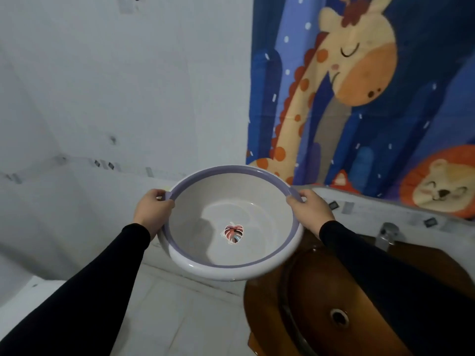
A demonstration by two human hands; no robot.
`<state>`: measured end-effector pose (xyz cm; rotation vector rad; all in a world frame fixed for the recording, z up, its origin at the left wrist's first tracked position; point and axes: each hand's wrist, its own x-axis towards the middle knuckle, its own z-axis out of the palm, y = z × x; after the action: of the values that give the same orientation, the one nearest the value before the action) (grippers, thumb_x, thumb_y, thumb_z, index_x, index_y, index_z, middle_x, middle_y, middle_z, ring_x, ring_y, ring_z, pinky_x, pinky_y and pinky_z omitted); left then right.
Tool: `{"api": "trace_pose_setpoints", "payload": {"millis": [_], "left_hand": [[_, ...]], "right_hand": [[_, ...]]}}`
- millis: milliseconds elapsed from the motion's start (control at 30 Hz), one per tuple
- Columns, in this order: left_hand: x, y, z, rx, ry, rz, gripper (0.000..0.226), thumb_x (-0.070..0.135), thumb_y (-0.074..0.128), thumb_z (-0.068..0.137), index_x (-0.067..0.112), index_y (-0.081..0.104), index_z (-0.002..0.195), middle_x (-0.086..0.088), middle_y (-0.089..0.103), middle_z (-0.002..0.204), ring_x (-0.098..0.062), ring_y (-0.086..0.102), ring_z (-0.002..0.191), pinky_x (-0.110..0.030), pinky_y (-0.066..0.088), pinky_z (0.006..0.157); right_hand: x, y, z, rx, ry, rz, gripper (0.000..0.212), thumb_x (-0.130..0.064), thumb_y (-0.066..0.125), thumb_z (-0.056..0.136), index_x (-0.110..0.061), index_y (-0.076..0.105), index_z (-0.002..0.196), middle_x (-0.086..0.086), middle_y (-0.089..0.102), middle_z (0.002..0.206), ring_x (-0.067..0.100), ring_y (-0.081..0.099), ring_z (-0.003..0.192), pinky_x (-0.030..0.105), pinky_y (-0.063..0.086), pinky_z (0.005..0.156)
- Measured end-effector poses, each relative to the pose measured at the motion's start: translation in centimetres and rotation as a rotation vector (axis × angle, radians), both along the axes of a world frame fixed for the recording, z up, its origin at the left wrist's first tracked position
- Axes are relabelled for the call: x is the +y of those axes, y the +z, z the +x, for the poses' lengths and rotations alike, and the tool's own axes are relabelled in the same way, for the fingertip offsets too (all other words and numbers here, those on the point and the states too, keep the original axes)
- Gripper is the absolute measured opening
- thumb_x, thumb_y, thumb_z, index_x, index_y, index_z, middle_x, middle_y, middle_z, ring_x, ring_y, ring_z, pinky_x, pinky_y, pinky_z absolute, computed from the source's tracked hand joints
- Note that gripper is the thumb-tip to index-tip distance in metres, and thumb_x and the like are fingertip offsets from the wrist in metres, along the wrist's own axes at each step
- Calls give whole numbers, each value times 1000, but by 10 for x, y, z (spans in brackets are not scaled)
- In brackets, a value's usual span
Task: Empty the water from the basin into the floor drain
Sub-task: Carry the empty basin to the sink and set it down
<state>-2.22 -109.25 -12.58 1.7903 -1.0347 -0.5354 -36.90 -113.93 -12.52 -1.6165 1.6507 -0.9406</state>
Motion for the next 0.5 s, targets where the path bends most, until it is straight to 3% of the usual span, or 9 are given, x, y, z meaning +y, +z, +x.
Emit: {"api": "trace_pose_setpoints", "payload": {"millis": [100, 200, 300, 500], "left_hand": [[-1, -20, -42, -100, -11, 75, 25, 8, 59, 77, 19, 61, 100, -2, 64, 83, -14, 59, 68, -28, 43, 60], [-10, -42, -84, -194, -39, 150, 29, 9, 60, 79, 15, 65, 107, -7, 65, 88, -26, 60, 79, -32, 44, 72], [-15, -55, -100, -283, -82, 211, 31, 15, 60, 82, 12, 65, 113, -14, 68, 100, -30, 61, 89, -34, 44, 75], [-42, -92, -166, -389, -215, 341, 31, 24, 58, 88, 6, 61, 113, -17, 68, 107, -34, 62, 97, -35, 46, 78]], "right_hand": [[7, -23, -47, 90, 46, 64, 26, -46, 49, 87, -23, 52, 99, -3, 62, 83, 17, 60, 75, 31, 46, 60], [13, -51, -96, 103, 69, 170, 28, -47, 48, 87, -23, 51, 101, -1, 61, 79, 17, 60, 67, 27, 42, 49], [23, -71, -116, 98, 78, 233, 28, -46, 48, 88, -22, 51, 101, 6, 63, 85, 25, 64, 71, 32, 50, 52], [43, -121, -179, 106, -16, 416, 28, -47, 45, 91, -24, 48, 105, 1, 63, 88, 19, 65, 71, 30, 53, 52]]}}
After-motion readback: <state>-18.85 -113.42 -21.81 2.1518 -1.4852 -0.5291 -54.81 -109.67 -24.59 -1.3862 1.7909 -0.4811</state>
